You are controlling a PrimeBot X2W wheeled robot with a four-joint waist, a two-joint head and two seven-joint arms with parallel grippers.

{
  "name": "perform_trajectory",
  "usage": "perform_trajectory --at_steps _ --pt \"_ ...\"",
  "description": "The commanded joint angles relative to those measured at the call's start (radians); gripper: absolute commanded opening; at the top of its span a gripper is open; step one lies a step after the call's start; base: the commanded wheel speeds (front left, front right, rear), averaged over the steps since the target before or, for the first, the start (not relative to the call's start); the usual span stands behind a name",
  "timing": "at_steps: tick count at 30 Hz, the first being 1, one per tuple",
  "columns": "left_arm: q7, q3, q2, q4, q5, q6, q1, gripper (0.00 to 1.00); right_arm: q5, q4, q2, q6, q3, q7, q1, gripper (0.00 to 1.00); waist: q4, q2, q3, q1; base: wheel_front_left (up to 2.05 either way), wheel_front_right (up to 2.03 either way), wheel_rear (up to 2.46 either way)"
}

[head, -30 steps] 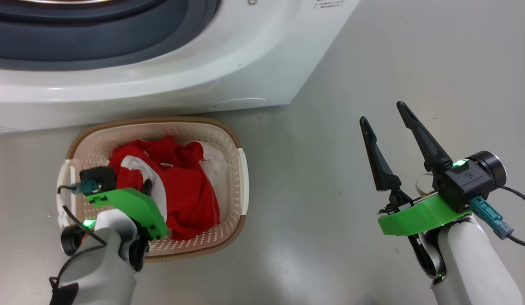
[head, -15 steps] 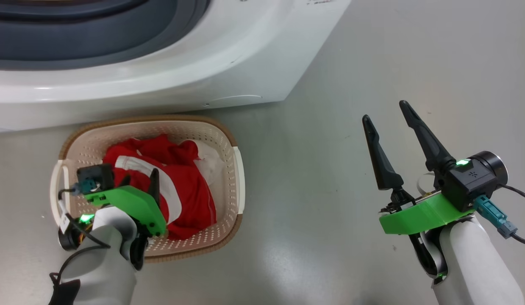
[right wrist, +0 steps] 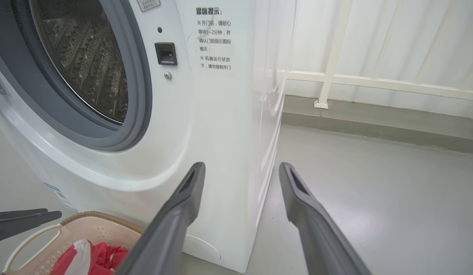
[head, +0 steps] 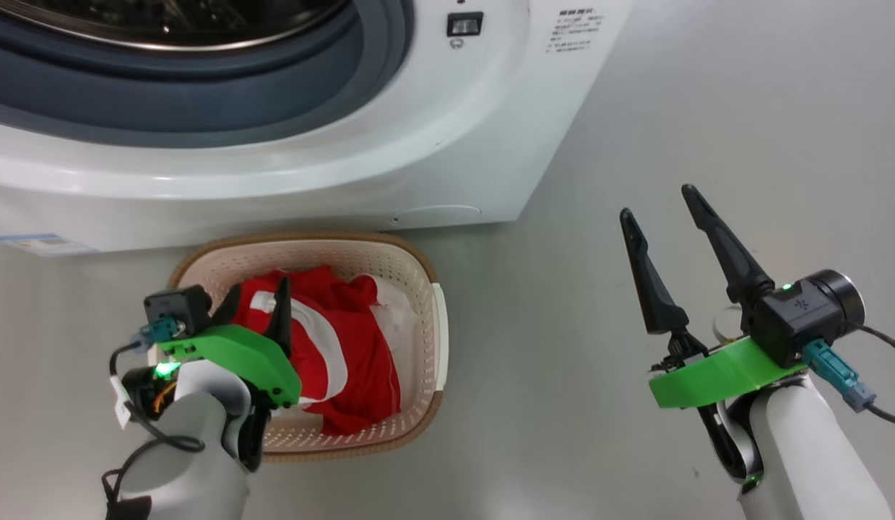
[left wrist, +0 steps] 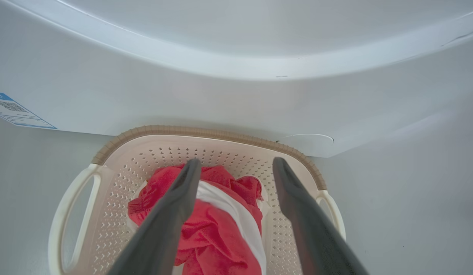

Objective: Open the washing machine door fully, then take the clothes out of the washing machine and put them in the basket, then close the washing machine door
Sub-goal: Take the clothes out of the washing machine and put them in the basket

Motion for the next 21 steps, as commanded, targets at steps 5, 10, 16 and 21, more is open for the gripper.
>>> perform_trajectory --at_steps 5,10,16,21 --pt "-0.012 0.056 0.03 -0.187 0.042 0.038 0.097 1.0 -0.012 -0.016 0.006 0.006 0.002 -0.006 0.045 1.0 0.034 0.0 -0.085 0.0 0.0 0.0 0.0" --pt "-0.012 0.11 0.033 -0.419 0.107 0.079 0.215 1.0 -0.008 -0.012 0.006 0.006 -0.006 -0.006 0.055 1.0 0.034 0.0 -0.135 0.0 0.0 0.0 0.0" --pt "-0.012 0.14 0.035 -0.597 0.171 0.086 0.343 1.0 0.009 -0.013 0.006 0.006 -0.017 -0.006 0.076 1.0 0.026 0.0 -0.193 0.0 0.0 0.0 0.0" --pt "-0.012 0.159 0.033 -0.781 0.216 0.067 0.431 1.0 0.01 -0.018 0.006 0.006 -0.045 -0.006 0.092 1.0 0.023 0.0 -0.235 0.0 0.0 0.0 0.0"
